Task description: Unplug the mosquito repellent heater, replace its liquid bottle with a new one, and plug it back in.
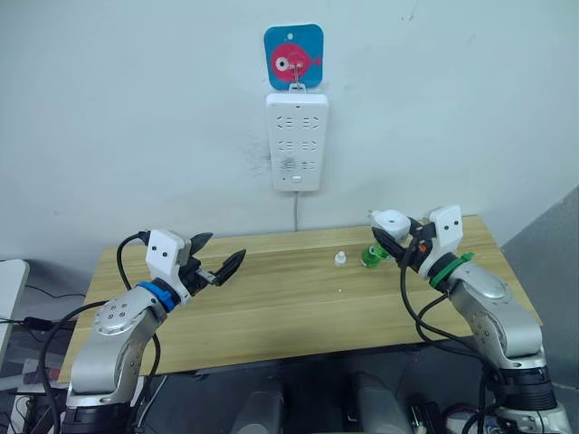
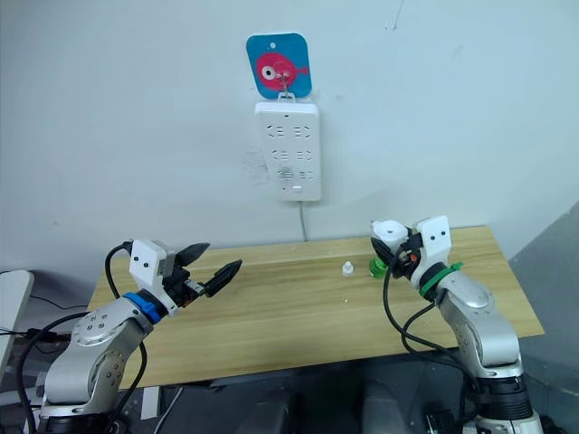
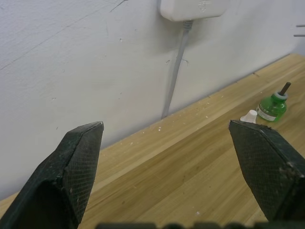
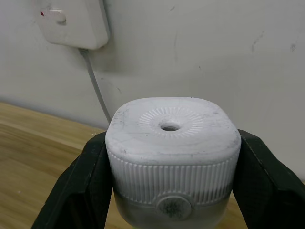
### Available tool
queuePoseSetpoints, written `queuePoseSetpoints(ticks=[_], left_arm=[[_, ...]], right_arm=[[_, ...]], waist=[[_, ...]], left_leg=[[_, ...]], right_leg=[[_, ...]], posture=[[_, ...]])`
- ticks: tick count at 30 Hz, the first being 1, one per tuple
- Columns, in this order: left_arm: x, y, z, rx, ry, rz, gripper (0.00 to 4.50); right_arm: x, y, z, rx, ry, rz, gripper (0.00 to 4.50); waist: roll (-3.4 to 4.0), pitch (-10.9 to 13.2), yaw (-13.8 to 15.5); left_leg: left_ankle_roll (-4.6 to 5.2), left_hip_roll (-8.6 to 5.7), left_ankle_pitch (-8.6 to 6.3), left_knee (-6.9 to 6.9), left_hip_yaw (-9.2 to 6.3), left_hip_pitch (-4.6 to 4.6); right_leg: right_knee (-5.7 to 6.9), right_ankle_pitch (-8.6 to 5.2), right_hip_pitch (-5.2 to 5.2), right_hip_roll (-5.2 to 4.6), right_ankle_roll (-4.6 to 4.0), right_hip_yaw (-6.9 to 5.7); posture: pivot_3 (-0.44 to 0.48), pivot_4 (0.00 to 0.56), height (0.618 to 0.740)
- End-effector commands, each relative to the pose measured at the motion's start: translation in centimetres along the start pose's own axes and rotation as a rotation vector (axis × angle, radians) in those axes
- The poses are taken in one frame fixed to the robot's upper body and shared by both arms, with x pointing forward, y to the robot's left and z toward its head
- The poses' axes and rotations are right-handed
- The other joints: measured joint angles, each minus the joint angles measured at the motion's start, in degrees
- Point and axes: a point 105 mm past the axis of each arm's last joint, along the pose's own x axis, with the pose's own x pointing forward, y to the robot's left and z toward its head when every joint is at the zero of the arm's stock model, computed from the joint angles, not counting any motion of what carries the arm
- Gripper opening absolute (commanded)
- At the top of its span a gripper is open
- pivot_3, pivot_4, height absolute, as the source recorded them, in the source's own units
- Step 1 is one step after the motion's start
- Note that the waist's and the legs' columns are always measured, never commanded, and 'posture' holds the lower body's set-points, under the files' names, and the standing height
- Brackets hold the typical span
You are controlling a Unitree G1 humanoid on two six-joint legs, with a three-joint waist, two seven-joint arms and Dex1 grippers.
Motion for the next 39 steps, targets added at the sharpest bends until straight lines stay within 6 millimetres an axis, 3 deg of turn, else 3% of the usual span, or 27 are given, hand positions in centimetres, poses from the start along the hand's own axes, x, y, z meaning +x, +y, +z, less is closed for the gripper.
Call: queuePoseSetpoints(ticks=[1,3,7,18,32,39], left_arm=[[-0.1,0.1,0.9,0.025,-0.035,0.003,4.50],[-0.1,0.1,0.8,0.024,-0.034,0.005,4.50],[-0.1,0.1,0.8,0.024,-0.034,0.007,4.50],[0.3,0.2,0.6,0.022,-0.032,0.002,4.50],[0.6,0.4,0.8,0.032,-0.032,-0.009,4.50],[1.7,0.5,2.2,0.053,-0.066,-0.030,4.50]], right_arm=[[-0.3,-0.2,1.8,-0.044,-0.066,-0.013,2.97],[-0.3,-0.4,1.6,-0.038,-0.061,-0.022,2.97],[-0.4,-0.5,1.5,-0.036,-0.059,-0.026,2.97],[-0.8,-1.1,1.3,-0.046,-0.051,-0.052,2.97],[-1.0,-1.1,1.2,-0.049,-0.052,-0.073,2.97],[-0.7,-1.0,1.4,-0.089,-0.050,-0.061,2.97]], waist=[[0.08,-0.01,-1.05],[0.10,-0.03,-1.65],[0.19,-0.10,-1.67],[0.29,-0.16,-0.60],[0.29,-0.16,-0.65],[0.30,-0.16,-0.69]], left_leg=[[-0.06,-0.55,0.11,0.00,-1.02,0.05],[-0.19,-1.34,0.34,0.00,-2.41,0.13],[-0.60,-2.60,0.95,0.00,-4.84,-0.02],[-0.62,-2.33,0.95,-0.16,-3.84,0.17],[-0.61,-2.31,0.94,-0.16,-3.80,0.16],[-0.61,-2.31,0.94,-0.16,-3.79,0.15]], right_leg=[[0.12,-0.16,0.35,-0.40,0.21,-0.72],[0.18,-0.51,0.98,-0.67,0.40,-1.86],[0.57,-1.68,1.61,-1.53,0.52,-2.61],[0.85,-1.83,1.28,-1.34,0.29,-1.11],[0.85,-1.83,1.22,-1.33,0.30,-1.06],[0.85,-1.83,1.21,-1.30,0.30,-1.04]], posture=[[0.044,0.166,0.740],[0.044,0.167,0.740],[0.041,0.168,0.740],[0.027,0.171,0.740],[0.017,0.173,0.740],[0.007,0.181,0.740]])
